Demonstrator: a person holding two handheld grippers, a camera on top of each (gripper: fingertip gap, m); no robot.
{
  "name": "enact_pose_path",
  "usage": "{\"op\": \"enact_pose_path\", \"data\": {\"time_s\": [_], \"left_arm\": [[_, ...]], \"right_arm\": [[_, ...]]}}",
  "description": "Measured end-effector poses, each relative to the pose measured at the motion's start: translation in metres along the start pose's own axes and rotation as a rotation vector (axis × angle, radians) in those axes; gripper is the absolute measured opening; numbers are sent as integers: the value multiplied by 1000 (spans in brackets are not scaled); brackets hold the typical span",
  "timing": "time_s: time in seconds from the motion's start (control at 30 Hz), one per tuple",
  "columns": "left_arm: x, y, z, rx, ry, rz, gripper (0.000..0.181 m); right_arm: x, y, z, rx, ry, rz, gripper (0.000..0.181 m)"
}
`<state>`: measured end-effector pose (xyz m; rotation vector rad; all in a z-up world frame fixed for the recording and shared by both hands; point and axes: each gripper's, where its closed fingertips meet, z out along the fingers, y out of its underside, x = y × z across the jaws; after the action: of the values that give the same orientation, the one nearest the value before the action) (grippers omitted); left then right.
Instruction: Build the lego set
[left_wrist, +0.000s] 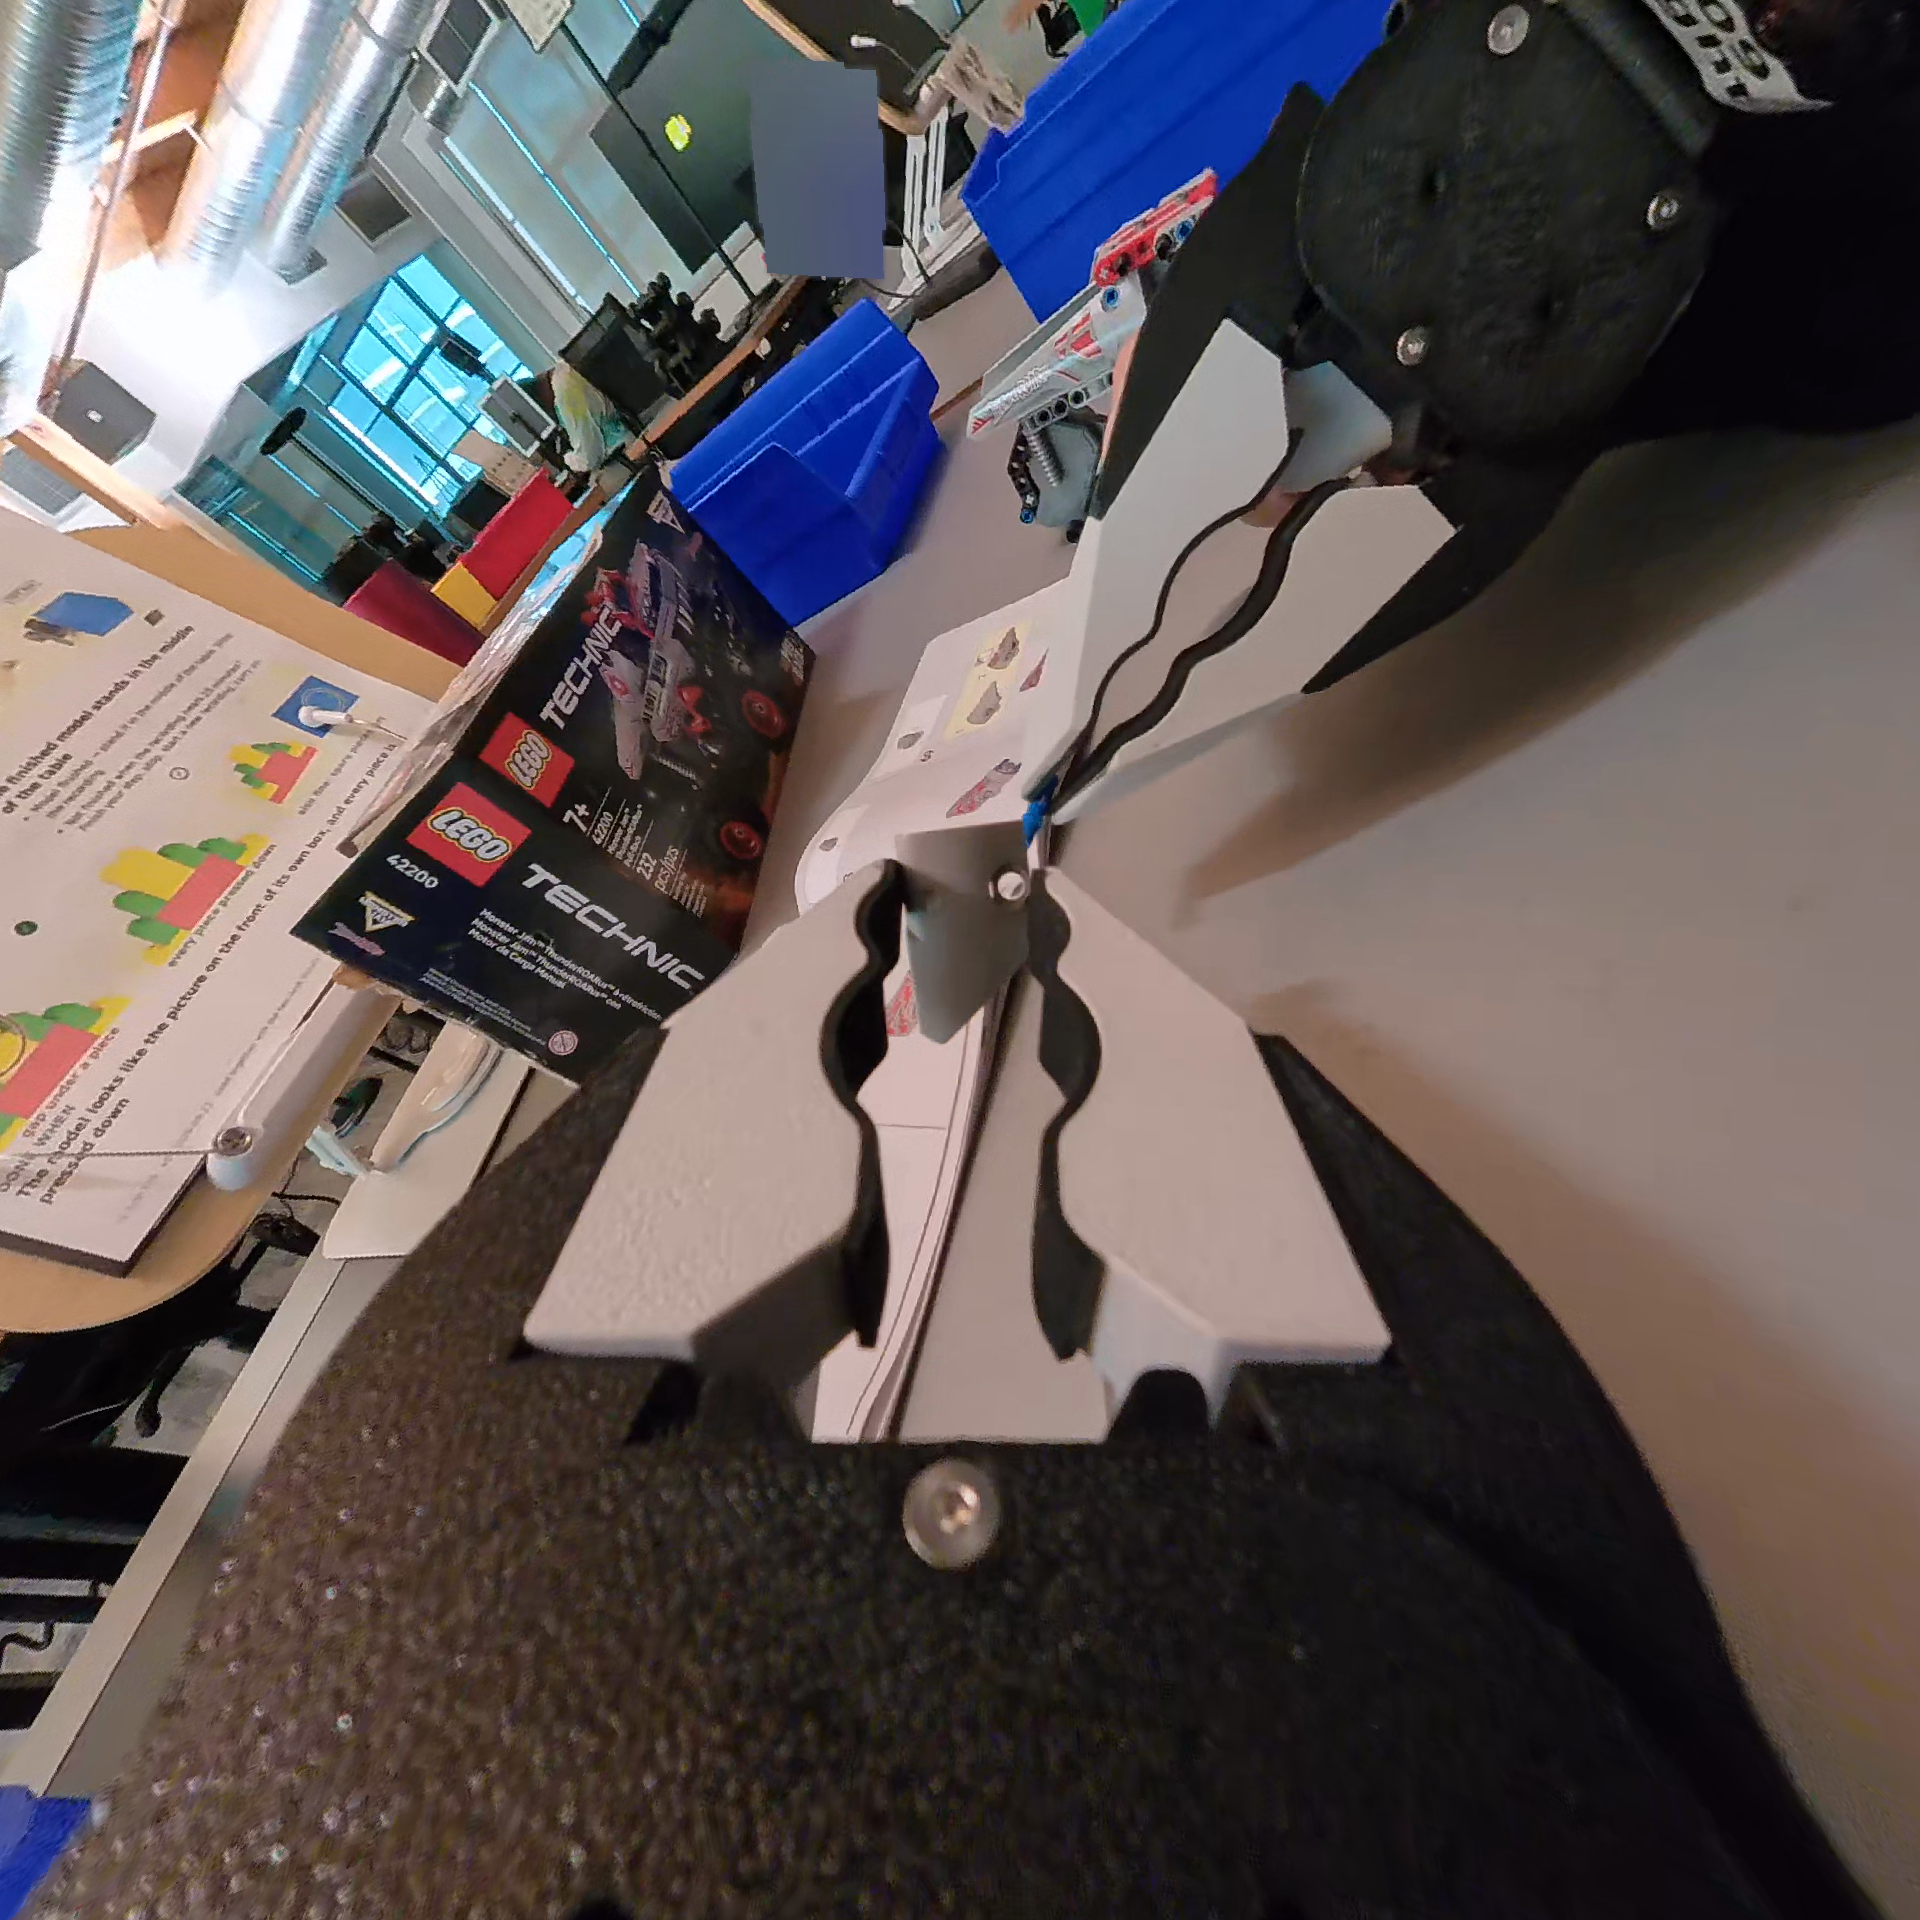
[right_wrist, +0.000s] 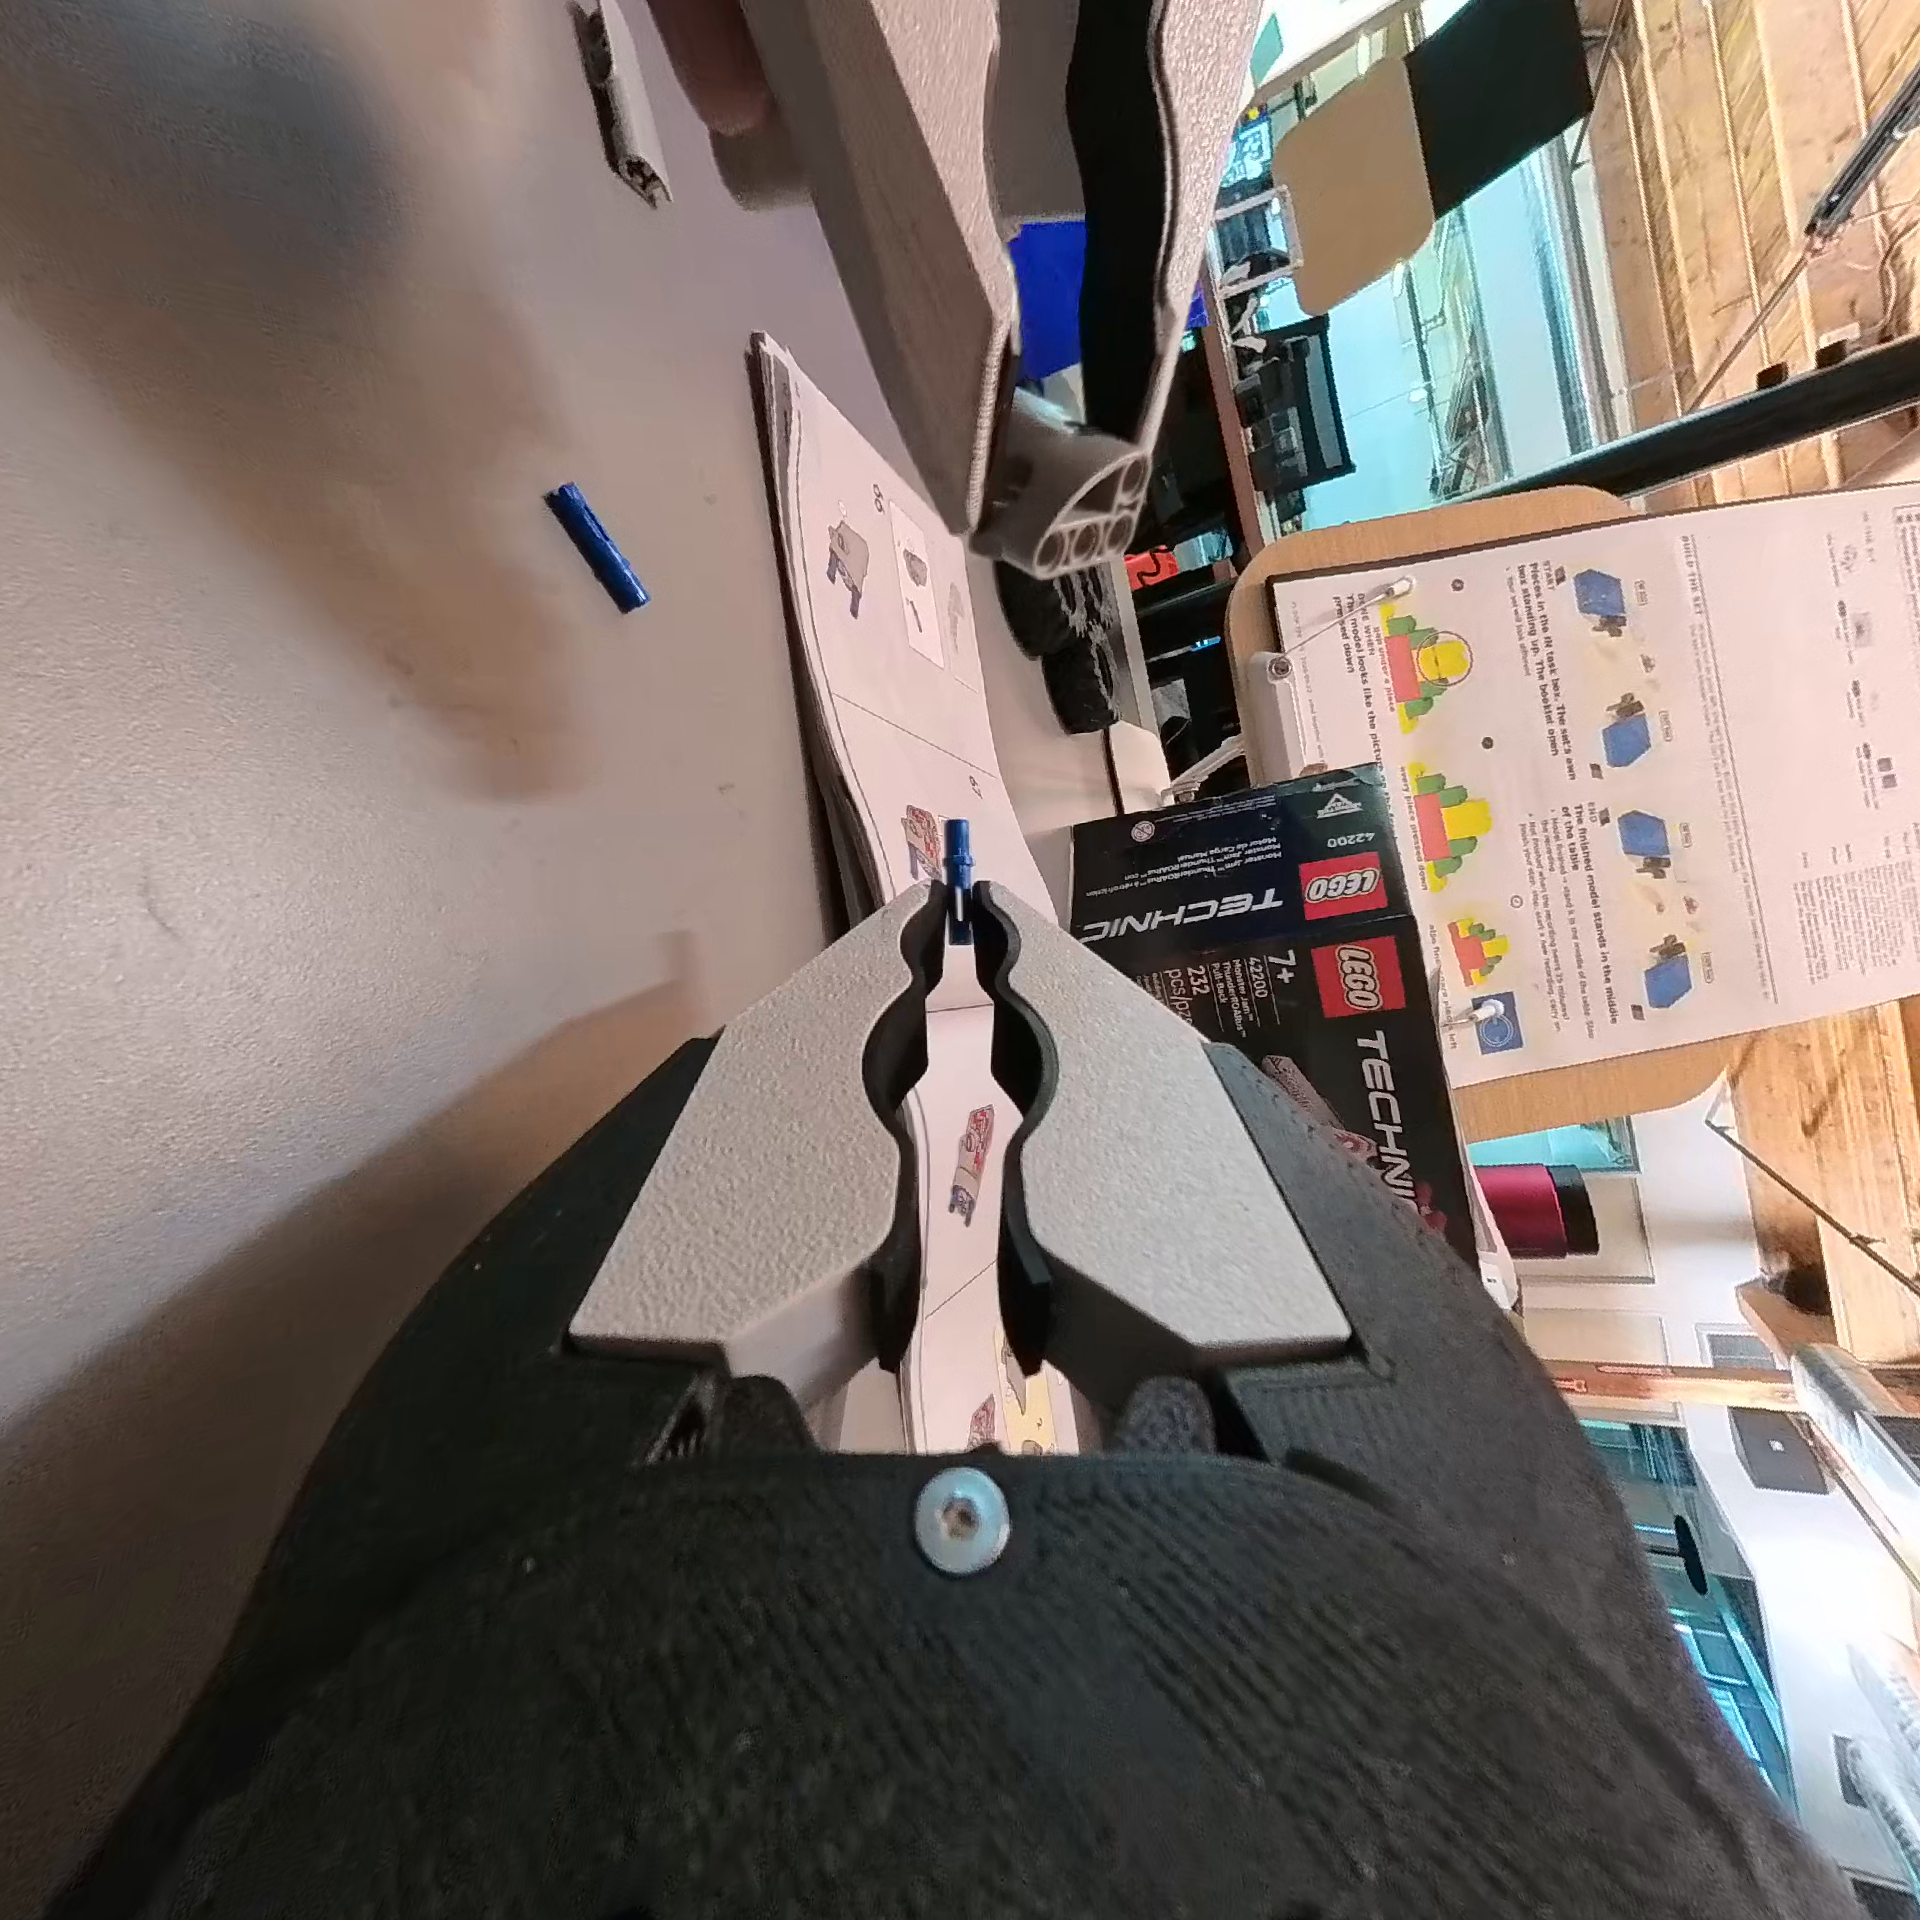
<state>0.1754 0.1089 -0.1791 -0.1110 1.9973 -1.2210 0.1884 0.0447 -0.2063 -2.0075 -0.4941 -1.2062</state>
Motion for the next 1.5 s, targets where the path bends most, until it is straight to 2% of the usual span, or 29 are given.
{"op": "enact_pose_path", "data": {"time_s": [0.13,0.2,0.27,0.4,0.5,0.83,1.17,1.3,1.5], "left_arm": [[11,3,-1,-18,81,-39,21],[32,4,-6,-34,241,-72,21],[56,9,-16,-116,415,-97,21],[80,19,-29,-223,581,-139,21],[84,30,-29,-274,600,-154,21],[89,46,-26,-322,623,-193,21],[91,52,-24,-325,624,-213,21],[89,56,-22,-343,602,-236,23],[81,59,-21,-402,519,-218,35]], "right_arm": [[0,0,2,-2,1,1,3],[0,1,3,0,-5,14,3],[0,3,3,3,-14,30,3],[0,5,5,21,-36,84,3],[-2,4,7,30,-51,96,3],[-9,4,13,25,-88,85,3],[-15,-3,18,48,-116,69,3],[-20,-10,19,71,-143,42,3],[-23,-14,21,75,-149,-3,3]]}}
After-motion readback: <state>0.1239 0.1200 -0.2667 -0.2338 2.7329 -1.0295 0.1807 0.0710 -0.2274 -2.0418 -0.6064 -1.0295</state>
